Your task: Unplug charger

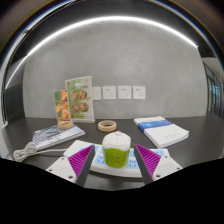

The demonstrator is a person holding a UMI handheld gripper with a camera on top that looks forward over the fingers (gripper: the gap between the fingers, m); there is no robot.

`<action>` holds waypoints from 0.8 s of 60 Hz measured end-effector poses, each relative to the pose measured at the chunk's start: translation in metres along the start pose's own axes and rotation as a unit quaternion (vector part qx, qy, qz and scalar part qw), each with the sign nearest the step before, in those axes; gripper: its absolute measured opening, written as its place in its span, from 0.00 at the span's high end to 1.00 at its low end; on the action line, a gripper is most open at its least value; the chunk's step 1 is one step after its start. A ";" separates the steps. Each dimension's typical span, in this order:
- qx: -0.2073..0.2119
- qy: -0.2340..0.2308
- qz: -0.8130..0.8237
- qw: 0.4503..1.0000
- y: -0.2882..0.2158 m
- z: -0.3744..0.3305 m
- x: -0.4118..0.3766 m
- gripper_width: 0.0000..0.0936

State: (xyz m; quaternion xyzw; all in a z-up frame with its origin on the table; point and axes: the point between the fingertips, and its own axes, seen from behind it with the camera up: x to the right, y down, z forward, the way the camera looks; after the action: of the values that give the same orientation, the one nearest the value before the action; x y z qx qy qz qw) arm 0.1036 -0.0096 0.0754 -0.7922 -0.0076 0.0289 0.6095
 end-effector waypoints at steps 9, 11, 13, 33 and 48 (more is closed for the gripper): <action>0.011 0.047 0.007 0.999 0.000 0.035 0.011 0.48; 0.018 0.057 0.007 0.998 0.000 0.035 0.012 0.49; 0.017 0.070 0.010 0.997 -0.001 0.036 0.015 0.52; 0.101 0.135 -0.017 0.986 -0.102 -0.006 0.033 0.64; 0.109 0.178 -0.050 0.977 -0.165 -0.015 0.130 0.65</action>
State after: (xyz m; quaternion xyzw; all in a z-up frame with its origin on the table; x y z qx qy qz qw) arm 0.2380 0.0240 0.2336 -0.7124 0.0649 -0.1422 0.6841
